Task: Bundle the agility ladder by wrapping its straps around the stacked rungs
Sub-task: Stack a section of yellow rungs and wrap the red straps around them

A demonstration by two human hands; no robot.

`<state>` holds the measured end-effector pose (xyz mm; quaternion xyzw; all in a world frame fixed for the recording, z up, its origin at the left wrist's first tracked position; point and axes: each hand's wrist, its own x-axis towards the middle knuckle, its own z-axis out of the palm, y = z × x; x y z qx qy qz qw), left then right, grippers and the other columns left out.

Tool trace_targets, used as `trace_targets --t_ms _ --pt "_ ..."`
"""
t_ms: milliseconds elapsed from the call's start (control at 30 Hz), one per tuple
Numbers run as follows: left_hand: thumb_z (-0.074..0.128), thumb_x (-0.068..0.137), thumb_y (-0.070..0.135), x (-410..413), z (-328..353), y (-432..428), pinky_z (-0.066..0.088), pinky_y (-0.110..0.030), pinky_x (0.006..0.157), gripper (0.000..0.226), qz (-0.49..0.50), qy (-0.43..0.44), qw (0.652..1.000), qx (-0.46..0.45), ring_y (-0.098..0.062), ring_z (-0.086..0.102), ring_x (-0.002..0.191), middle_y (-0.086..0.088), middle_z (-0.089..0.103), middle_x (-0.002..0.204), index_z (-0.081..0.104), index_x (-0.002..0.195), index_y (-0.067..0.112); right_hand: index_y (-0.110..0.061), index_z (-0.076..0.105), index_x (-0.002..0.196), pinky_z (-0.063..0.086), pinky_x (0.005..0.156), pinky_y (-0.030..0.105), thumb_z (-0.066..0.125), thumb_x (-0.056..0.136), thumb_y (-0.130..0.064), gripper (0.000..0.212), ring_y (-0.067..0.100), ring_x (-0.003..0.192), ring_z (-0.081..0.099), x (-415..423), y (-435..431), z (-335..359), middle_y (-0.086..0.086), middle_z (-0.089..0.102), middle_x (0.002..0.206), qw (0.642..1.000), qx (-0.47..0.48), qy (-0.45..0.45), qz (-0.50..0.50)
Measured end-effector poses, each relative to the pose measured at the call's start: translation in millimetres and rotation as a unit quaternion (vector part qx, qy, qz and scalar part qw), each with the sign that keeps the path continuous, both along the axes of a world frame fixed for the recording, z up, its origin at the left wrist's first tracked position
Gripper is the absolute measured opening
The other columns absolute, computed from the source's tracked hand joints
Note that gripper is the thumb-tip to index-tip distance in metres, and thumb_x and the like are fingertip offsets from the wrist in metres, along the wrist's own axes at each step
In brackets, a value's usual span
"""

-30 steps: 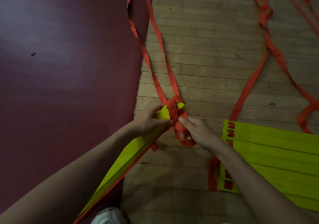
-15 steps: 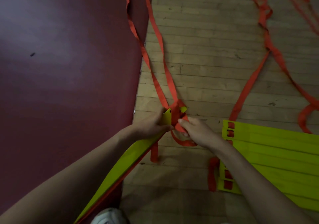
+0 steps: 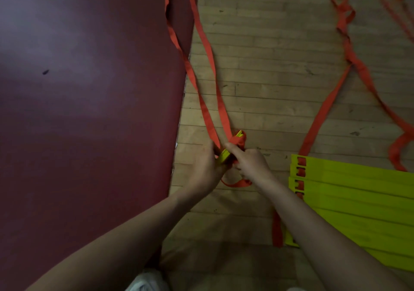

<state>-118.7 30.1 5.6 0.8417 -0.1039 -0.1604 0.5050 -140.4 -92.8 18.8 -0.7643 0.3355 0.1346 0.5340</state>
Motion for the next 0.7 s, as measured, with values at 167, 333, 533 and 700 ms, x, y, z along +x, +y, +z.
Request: trace_targets --t_ms 167,333,533,700 --pt "0.063 0.091 0.033 18.2 5.8 20.3 0.044 -0.023 0.064 0.029 -0.045 0.258 0.958 -0.114 -0.012 0.055 0.075 -0.001 0.057 0.084 0.055 0.101 0.006 -0.013 0.045 0.057 0.027 0.034 0.016 0.056 0.093 -0.039 0.046 0.0 0.028 0.037 -11.3 -21.5 -0.6 -0.007 0.04 0.038 0.99 0.133 -0.035 -0.001" --pt "0.061 0.084 0.059 32.9 0.9 39.1 0.039 -0.028 0.067 0.052 -0.154 0.298 0.94 -0.055 -0.013 0.051 0.069 -0.003 0.055 0.079 0.067 0.099 0.009 -0.015 0.041 0.056 0.022 0.041 0.021 0.058 0.084 -0.046 0.045 0.009 0.037 0.027 -16.1 -25.8 4.1 0.0 0.031 0.048 0.978 0.185 -0.08 0.044" --pt "0.022 0.091 0.07 33.1 7.5 43.7 0.056 -0.035 0.074 0.081 -0.174 0.515 0.832 -0.11 -0.027 0.068 0.085 -0.017 0.07 0.103 0.066 0.111 0.004 -0.014 0.054 0.065 0.026 0.043 0.02 0.055 0.086 -0.037 0.031 0.006 0.041 0.03 -19.8 -28.4 15.0 -0.004 0.035 0.052 0.961 0.238 -0.12 0.078" --pt "0.055 0.088 0.049 34.6 10.8 39.5 0.046 -0.043 0.1 0.063 -0.157 0.443 0.877 -0.105 -0.036 0.061 0.108 -0.024 0.063 0.121 0.059 0.124 -0.002 -0.008 0.053 0.075 0.028 0.043 0.019 0.055 0.082 -0.041 0.034 0.007 0.044 0.03 -22.5 -30.8 12.8 -0.004 0.037 0.052 0.957 0.245 -0.124 0.093"
